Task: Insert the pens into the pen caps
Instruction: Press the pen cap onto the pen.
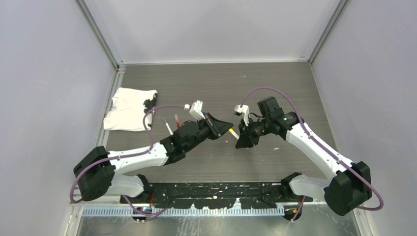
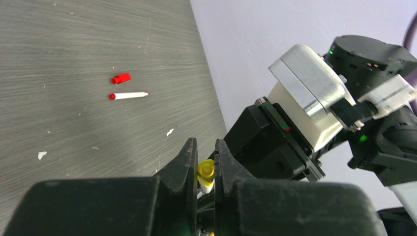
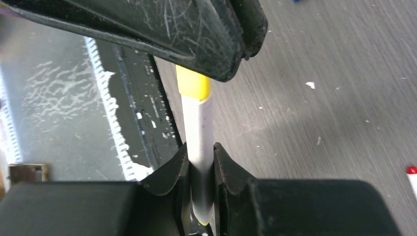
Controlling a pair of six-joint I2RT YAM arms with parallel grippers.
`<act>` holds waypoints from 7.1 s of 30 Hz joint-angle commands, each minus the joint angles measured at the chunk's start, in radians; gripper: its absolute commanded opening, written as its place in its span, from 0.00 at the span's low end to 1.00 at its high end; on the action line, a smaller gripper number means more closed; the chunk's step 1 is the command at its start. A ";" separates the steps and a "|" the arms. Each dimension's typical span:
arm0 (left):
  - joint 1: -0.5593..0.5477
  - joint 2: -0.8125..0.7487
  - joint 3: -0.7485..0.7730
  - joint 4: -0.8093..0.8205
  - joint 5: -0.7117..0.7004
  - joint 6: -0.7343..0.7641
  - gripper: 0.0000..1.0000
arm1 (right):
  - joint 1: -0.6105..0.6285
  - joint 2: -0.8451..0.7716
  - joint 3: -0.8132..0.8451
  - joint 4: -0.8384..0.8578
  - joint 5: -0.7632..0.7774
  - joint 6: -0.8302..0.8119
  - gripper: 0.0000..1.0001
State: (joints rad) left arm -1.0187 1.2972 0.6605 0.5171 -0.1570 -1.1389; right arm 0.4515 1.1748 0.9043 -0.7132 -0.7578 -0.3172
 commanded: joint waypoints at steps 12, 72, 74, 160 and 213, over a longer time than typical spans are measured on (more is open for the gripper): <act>-0.130 0.128 -0.013 0.074 0.656 0.041 0.01 | -0.105 -0.031 0.047 0.486 -0.113 0.162 0.01; -0.158 0.200 -0.089 0.180 0.680 0.047 0.00 | -0.118 -0.080 0.075 0.341 -0.177 -0.024 0.01; -0.157 0.225 -0.089 0.191 0.680 -0.005 0.01 | -0.112 -0.076 0.087 0.298 -0.165 -0.071 0.00; 0.037 0.263 0.101 0.538 0.236 0.331 0.01 | -0.180 -0.056 -0.188 1.282 -0.172 0.969 0.01; 0.080 0.017 -0.057 0.236 0.635 0.779 0.01 | -0.091 0.013 0.195 0.256 -0.381 0.262 0.48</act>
State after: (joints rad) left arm -0.9413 1.3083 0.5571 0.7197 0.4488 -0.3431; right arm 0.3473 1.1870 1.0878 -0.4389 -1.1625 -0.0143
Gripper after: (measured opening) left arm 0.123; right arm 0.514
